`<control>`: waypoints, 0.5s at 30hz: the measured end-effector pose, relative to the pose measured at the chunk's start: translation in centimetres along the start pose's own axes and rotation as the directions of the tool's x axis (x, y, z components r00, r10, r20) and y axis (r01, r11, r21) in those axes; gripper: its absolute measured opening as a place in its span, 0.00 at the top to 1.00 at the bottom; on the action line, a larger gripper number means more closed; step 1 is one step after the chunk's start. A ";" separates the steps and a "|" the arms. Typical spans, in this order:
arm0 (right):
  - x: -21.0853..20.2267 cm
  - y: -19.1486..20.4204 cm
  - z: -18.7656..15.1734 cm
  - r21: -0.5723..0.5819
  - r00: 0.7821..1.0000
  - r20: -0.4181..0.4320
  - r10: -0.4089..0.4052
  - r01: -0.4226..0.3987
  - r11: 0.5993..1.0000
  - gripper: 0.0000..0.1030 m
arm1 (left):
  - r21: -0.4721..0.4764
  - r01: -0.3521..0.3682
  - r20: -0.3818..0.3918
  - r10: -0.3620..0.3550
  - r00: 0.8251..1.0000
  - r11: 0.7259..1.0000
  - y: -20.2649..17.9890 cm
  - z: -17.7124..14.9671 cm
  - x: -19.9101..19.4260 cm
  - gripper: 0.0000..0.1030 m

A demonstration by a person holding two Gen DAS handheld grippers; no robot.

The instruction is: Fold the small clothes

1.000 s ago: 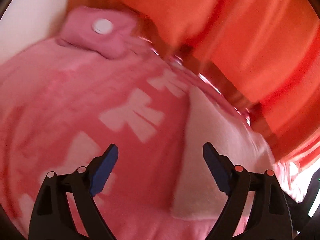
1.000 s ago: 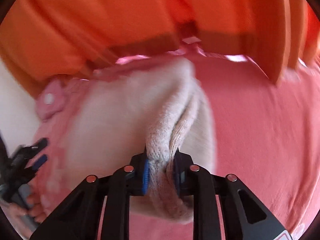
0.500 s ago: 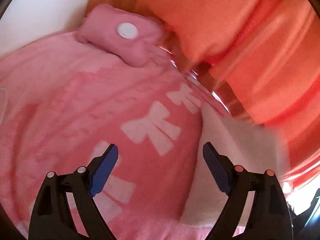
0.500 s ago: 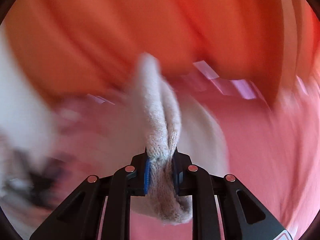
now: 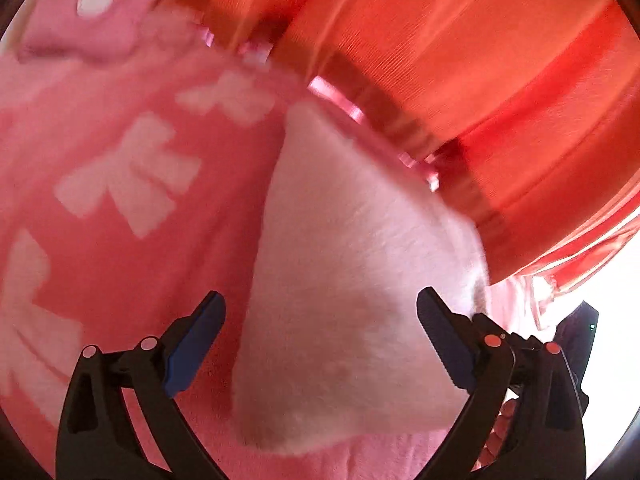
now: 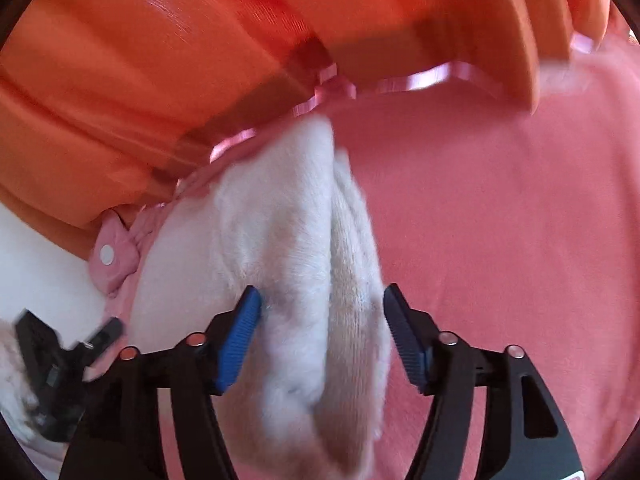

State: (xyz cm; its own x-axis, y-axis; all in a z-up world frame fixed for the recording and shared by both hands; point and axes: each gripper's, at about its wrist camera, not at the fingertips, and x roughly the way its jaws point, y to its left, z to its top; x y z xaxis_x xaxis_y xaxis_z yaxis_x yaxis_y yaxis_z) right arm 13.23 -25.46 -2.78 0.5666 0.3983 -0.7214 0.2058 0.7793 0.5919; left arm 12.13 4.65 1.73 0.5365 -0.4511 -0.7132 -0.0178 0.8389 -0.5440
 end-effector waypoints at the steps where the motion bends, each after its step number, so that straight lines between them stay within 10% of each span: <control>1: 0.6 -0.3 0.1 0.025 0.999 -0.022 0.034 -0.033 0.999 0.30 | -0.036 0.013 -0.040 -0.015 0.999 0.999 0.8 0.0 1.2 0.08; 3: 1.0 -0.2 0.2 0.030 0.998 -0.019 0.055 -0.055 0.998 0.38 | -0.080 0.073 -0.053 -0.078 0.996 0.994 1.7 0.2 2.3 0.06; 4: 1.3 0.5 0.4 0.004 0.996 -0.038 0.084 -0.084 0.996 0.59 | -0.062 0.078 -0.050 -0.081 0.995 0.995 1.5 0.6 2.4 0.15; 7: 0.1 3.1 0.9 -0.085 0.998 0.015 0.060 -0.059 0.995 0.70 | -0.024 0.134 -0.056 -0.135 0.989 0.991 0.2 1.8 2.2 0.49; 15: -13.1 11.8 0.2 -0.336 0.905 0.320 0.279 -0.167 0.927 0.74 | 0.214 0.282 0.190 -0.323 0.927 0.935 -5.3 5.0 -9.4 0.55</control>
State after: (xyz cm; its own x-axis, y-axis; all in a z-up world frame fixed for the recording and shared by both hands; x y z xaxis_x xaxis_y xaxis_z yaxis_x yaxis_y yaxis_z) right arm 8.40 -21.56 13.70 0.8260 0.4228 -0.3729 -0.1715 0.8186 0.5482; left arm 11.37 5.93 13.51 0.6638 -0.6313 -0.4010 0.3155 0.7225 -0.6152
